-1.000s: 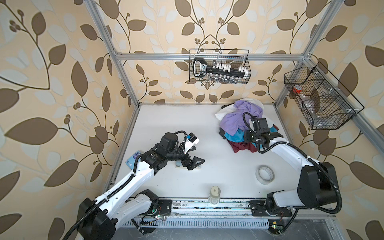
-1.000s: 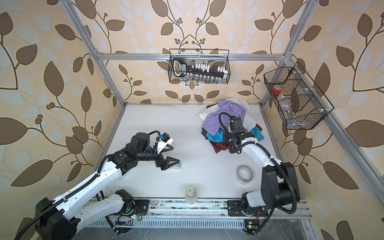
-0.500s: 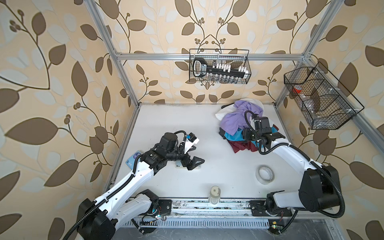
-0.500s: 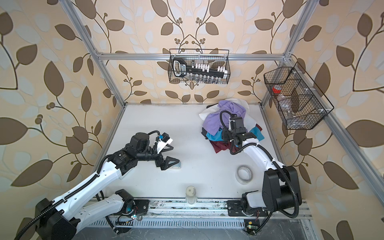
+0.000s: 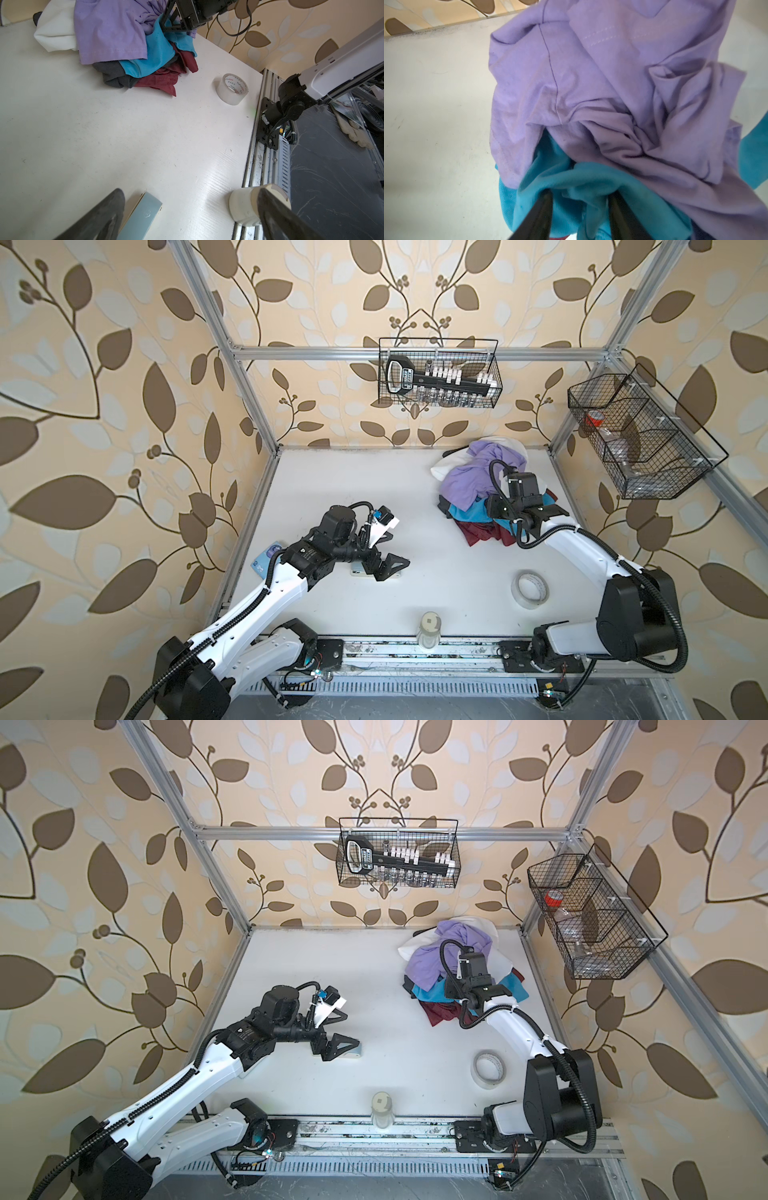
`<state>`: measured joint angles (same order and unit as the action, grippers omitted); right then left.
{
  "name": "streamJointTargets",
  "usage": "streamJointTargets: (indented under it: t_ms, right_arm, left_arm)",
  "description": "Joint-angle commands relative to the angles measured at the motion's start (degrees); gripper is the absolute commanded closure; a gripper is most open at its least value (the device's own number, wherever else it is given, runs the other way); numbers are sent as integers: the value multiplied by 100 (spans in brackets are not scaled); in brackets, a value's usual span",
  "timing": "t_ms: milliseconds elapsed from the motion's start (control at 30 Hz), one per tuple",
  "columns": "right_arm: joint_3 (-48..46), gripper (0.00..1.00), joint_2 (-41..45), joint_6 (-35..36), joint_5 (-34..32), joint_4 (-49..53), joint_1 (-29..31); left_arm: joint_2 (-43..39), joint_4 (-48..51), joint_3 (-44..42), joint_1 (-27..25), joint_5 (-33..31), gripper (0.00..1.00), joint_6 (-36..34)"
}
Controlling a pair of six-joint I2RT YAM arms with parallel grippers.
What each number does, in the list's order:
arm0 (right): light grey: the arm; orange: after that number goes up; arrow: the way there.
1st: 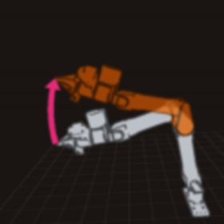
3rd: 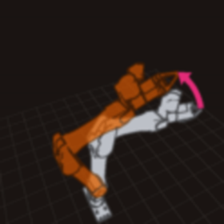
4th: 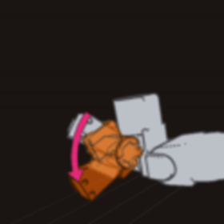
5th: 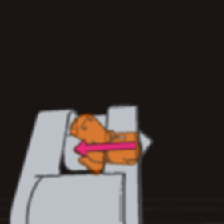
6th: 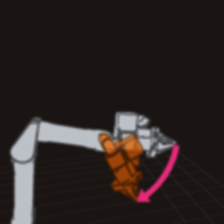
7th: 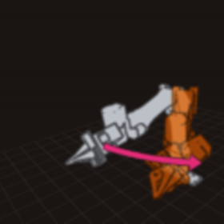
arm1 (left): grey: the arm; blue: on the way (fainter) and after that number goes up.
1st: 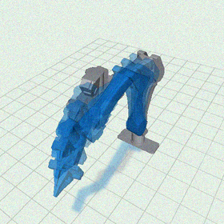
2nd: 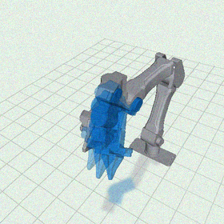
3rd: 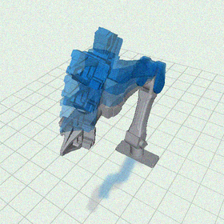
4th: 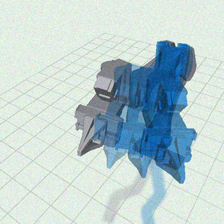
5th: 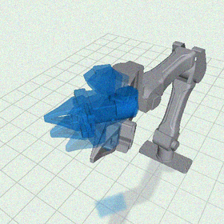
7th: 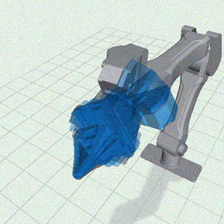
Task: Pick out a specific cloth from the pile
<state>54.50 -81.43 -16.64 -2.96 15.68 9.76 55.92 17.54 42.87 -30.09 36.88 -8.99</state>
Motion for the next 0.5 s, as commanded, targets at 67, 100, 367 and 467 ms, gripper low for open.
streamJointTargets:
  t_ms: [67,100,367,467]
  right_arm:
    - [158,96,-79,-69,28,-83,60]
    - [182,100,-16,-69,-17,-66,78]
    - [484,100,926,28,-525,193,129]
    - [693,100,1249,128,-739,386,123]
  left_arm:
    - [-134,-46,11,-51,3,1,-129]
    - [-130,-40,12,-52,3,1,-129]
    - [-134,-44,19,-66,21,1,-139]
    - [-143,-43,26,-62,38,1,-144]
